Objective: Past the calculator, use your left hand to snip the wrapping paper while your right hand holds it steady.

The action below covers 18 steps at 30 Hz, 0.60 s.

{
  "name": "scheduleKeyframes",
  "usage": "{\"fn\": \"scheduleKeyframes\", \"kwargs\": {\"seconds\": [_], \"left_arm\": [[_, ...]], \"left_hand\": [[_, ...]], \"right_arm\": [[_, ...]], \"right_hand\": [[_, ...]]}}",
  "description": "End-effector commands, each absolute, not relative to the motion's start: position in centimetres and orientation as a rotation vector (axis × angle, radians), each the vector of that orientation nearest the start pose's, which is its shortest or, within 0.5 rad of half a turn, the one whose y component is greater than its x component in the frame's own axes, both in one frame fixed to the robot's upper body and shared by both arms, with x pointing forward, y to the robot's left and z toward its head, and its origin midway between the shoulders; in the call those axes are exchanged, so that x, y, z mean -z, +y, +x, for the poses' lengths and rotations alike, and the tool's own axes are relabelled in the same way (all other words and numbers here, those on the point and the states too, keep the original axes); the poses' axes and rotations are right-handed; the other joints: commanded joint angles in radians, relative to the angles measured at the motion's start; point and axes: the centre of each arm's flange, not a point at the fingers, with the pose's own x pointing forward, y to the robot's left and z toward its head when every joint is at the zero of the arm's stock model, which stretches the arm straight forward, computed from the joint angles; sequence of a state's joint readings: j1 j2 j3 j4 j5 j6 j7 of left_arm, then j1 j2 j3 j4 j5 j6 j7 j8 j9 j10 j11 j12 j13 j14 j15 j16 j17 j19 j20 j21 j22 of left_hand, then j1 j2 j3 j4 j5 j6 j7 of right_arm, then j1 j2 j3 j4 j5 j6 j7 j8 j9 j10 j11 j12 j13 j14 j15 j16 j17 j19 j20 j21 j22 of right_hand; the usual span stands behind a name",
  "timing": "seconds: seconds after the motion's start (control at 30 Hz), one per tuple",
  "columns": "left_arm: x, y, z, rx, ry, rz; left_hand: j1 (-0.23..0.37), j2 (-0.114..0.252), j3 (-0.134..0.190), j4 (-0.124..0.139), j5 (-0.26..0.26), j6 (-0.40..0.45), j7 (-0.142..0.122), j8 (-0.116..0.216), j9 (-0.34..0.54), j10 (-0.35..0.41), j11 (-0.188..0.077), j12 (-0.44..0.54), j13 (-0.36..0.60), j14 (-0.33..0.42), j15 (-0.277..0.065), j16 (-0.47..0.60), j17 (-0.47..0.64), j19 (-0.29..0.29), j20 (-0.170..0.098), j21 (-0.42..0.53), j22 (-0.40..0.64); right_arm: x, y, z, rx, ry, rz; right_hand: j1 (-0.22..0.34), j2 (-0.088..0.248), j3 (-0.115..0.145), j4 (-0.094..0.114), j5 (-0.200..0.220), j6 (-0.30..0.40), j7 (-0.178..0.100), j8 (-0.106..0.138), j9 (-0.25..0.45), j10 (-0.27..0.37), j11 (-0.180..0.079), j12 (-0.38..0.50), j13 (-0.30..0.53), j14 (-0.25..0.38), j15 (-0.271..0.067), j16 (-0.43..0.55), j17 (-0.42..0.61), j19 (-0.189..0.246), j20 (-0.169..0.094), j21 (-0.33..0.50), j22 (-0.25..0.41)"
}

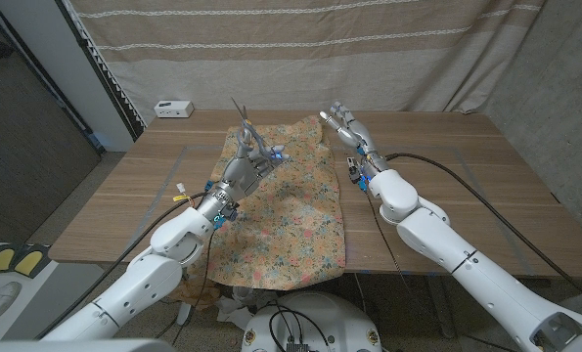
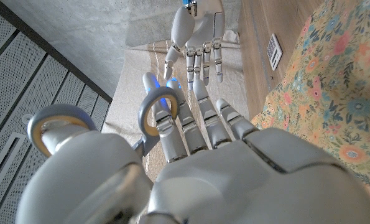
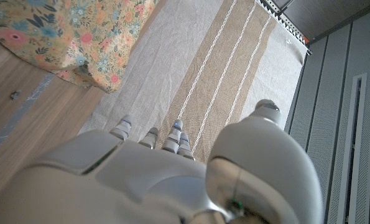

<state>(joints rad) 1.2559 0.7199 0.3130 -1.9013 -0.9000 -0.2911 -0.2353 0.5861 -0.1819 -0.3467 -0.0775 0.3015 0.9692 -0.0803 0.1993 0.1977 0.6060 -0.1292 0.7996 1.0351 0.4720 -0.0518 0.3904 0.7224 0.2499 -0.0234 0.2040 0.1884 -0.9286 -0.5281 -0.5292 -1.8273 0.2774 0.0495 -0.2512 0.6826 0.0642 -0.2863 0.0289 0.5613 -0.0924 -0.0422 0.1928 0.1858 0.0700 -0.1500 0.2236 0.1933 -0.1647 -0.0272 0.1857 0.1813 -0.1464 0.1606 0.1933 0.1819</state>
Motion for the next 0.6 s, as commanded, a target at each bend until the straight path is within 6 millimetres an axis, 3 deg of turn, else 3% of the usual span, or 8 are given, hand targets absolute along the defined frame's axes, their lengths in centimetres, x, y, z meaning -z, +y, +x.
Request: {"fn": "scheduleKeyframes", "kwargs": {"seconds": [0.03,0.47,0.6], "left_arm": [[6.8,21.7,49.6,0.683,-0.613,-0.167],[7.3,22.3,49.2,0.653,-0.605,-0.169],[7.4,22.5,49.2,0.661,-0.610,-0.166]], "left_hand": [[0.005,0.006,-0.002,-0.006,0.003,-0.043,0.038,0.000,0.005,0.081,-0.080,0.007,-0.002,0.003,-0.146,-0.006,0.001,0.015,-0.006,0.002,0.002],[0.014,0.009,0.001,-0.013,0.005,-0.043,0.035,0.001,0.006,0.084,-0.081,0.009,-0.005,0.005,-0.149,-0.010,-0.001,0.019,-0.009,0.003,0.002],[0.016,0.010,0.001,-0.014,0.006,-0.041,0.035,0.002,0.006,0.086,-0.082,0.010,-0.007,0.007,-0.150,-0.011,-0.002,0.019,-0.010,0.003,0.002]], "right_arm": [[-0.7,-13.0,56.5,-0.313,-0.697,-0.379],[-0.9,-11.3,57.1,-0.312,-0.633,-0.631],[-0.7,-10.4,57.3,-0.294,-0.610,-0.735]], "right_hand": [[0.012,0.000,-0.001,-0.008,0.003,0.005,0.000,0.005,0.004,0.007,-0.002,0.009,0.003,-0.002,-0.006,0.005,0.003,0.000,-0.001,0.002,0.001],[0.028,0.007,0.006,-0.017,0.008,-0.024,0.002,-0.003,0.004,-0.020,-0.001,-0.002,0.003,-0.025,-0.002,-0.002,0.003,-0.015,-0.001,-0.001,0.002],[0.037,0.010,0.008,-0.023,0.011,-0.004,0.005,0.007,0.003,-0.035,0.021,-0.007,0.003,-0.039,0.011,-0.003,0.003,-0.025,0.005,-0.002,0.002]]}}
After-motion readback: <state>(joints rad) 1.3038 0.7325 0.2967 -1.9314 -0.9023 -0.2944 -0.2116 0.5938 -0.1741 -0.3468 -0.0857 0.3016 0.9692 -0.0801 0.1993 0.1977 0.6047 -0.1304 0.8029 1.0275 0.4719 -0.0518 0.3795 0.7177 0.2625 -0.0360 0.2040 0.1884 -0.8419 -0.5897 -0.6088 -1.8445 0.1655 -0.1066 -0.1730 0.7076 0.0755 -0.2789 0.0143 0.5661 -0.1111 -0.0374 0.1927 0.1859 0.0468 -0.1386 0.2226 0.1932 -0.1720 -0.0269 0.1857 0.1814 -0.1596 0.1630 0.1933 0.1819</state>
